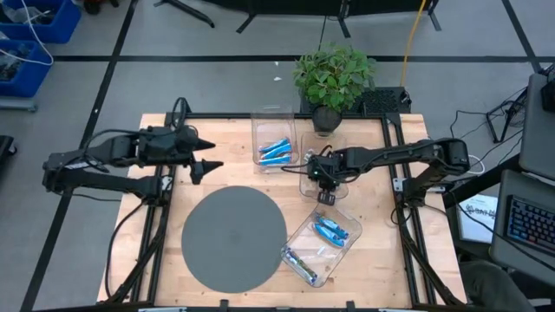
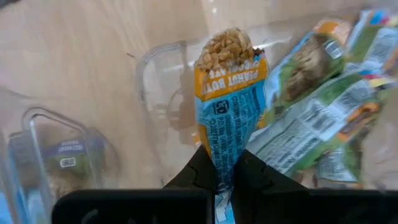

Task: Pick and place Granola Bars by type
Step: Put the yellow granola bar into the middle transparent bin, then return to Home Position

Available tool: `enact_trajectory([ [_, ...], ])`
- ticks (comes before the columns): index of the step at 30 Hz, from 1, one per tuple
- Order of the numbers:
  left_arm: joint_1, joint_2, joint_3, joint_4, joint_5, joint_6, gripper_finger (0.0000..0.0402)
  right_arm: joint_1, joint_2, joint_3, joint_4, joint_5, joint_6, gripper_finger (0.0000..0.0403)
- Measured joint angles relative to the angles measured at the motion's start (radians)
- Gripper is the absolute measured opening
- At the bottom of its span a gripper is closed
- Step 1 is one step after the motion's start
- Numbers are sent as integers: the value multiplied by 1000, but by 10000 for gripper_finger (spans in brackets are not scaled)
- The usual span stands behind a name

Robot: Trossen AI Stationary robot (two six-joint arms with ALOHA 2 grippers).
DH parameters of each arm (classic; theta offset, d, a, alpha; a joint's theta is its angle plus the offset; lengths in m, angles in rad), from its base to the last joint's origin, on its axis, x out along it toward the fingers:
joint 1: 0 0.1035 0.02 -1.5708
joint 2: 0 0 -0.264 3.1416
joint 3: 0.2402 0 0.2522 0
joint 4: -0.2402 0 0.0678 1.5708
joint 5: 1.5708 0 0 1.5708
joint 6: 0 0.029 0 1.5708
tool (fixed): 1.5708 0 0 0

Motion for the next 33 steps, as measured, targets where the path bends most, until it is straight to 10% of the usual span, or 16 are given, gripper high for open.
enact_trajectory([
  [17,-122,-136,-278,301,-18,33,373,-6,-5,34,-9,-22,-5,185],
  [33,-202,-392,-594,478,-122,-66,383,-24,-29,188,-58,-18,55,216],
])
